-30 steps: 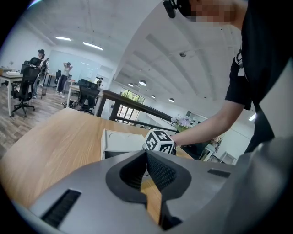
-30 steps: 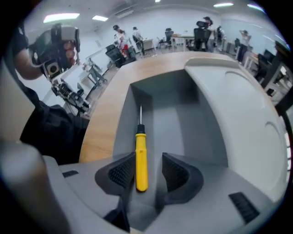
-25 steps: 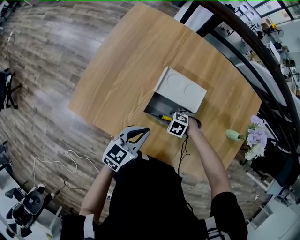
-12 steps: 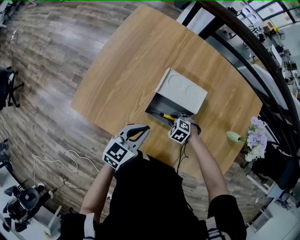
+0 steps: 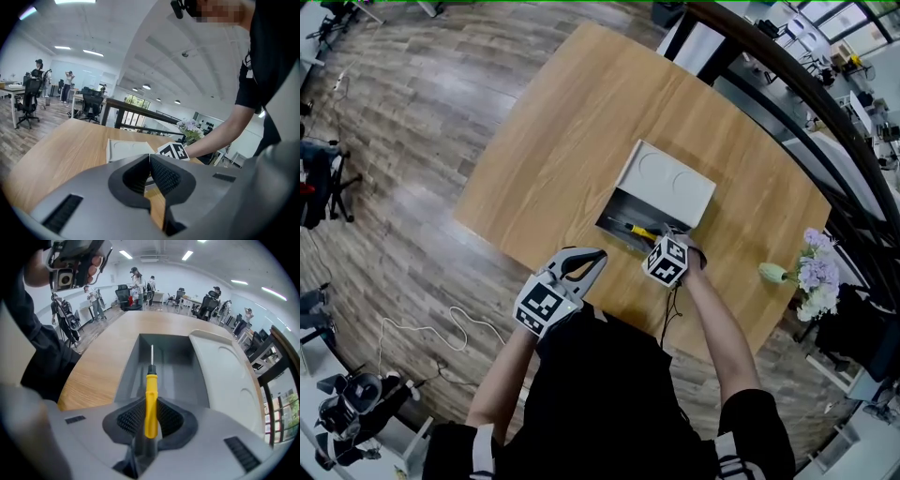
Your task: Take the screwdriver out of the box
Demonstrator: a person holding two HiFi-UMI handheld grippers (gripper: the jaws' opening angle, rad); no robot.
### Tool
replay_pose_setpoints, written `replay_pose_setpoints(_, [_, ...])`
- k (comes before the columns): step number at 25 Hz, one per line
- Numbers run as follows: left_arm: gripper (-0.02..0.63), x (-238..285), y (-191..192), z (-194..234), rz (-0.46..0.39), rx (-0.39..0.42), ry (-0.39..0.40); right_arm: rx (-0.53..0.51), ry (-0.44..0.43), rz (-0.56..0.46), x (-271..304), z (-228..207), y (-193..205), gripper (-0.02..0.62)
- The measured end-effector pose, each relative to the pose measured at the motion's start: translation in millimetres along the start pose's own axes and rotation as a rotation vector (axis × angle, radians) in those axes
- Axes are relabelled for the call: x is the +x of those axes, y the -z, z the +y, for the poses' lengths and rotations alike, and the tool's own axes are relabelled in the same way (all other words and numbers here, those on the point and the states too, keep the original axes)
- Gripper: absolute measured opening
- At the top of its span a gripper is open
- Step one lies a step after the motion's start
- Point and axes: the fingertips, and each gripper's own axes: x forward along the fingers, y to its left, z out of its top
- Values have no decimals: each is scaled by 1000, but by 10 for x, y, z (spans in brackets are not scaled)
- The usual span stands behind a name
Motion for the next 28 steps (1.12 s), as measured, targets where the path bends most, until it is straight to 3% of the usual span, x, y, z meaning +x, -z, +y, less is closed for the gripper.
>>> replay_pose_setpoints(10, [25,24,-160,-133,-1,46,-11,36,70,-95,-395,-116,-88,83])
replay_pose_setpoints(28, [25,138,-256,-412,-13,94,-10,218,173,-226,-914,-118,144,83])
